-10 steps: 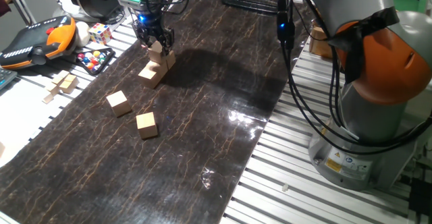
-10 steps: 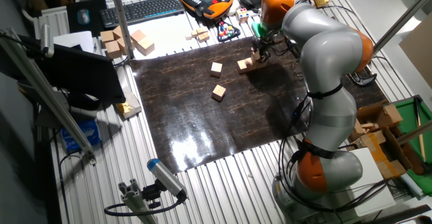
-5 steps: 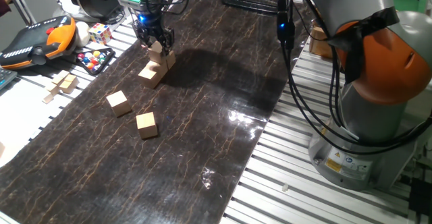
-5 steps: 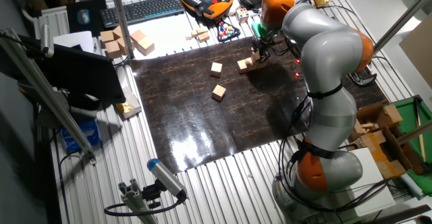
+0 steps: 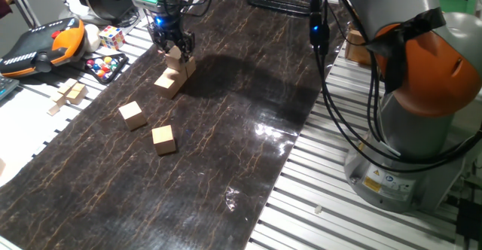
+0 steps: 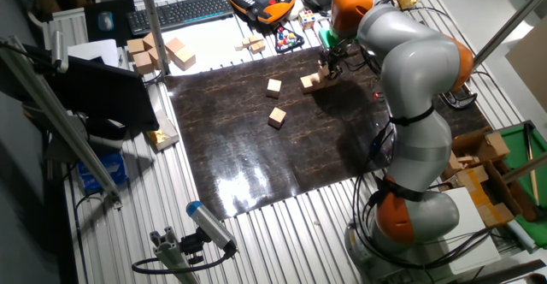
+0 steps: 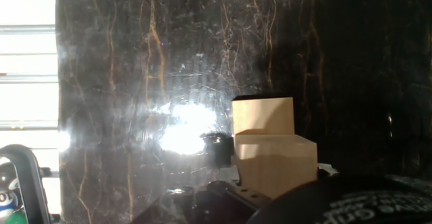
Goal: Stack the blocks into a pyramid shape
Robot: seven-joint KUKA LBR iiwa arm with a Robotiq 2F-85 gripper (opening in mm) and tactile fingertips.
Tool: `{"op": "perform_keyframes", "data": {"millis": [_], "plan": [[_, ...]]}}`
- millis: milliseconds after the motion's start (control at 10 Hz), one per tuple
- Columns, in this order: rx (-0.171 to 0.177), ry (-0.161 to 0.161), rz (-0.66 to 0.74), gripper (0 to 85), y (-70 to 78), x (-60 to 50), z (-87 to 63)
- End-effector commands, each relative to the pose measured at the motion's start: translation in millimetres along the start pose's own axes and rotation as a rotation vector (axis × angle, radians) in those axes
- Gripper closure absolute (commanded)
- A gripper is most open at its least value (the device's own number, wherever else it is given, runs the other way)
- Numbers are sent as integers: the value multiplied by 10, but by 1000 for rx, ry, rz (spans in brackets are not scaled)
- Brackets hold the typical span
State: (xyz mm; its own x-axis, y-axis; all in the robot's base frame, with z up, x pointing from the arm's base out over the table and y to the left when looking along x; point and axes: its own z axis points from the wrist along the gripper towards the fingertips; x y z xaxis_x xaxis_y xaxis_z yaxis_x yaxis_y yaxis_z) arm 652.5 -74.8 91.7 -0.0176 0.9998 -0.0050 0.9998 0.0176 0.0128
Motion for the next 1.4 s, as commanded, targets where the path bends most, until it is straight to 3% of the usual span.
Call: {"op": "perform_keyframes", "data": {"millis": [0, 400, 800, 1000, 1300], "plan": [[-4, 0, -4, 157, 14, 0, -20], [-10, 0, -23, 163, 9, 9, -48], [-9, 6, -15, 157, -18, 67, -223], [5, 16, 17, 157, -29, 165, -354], [7, 20, 66, 150, -69, 411, -447]]}}
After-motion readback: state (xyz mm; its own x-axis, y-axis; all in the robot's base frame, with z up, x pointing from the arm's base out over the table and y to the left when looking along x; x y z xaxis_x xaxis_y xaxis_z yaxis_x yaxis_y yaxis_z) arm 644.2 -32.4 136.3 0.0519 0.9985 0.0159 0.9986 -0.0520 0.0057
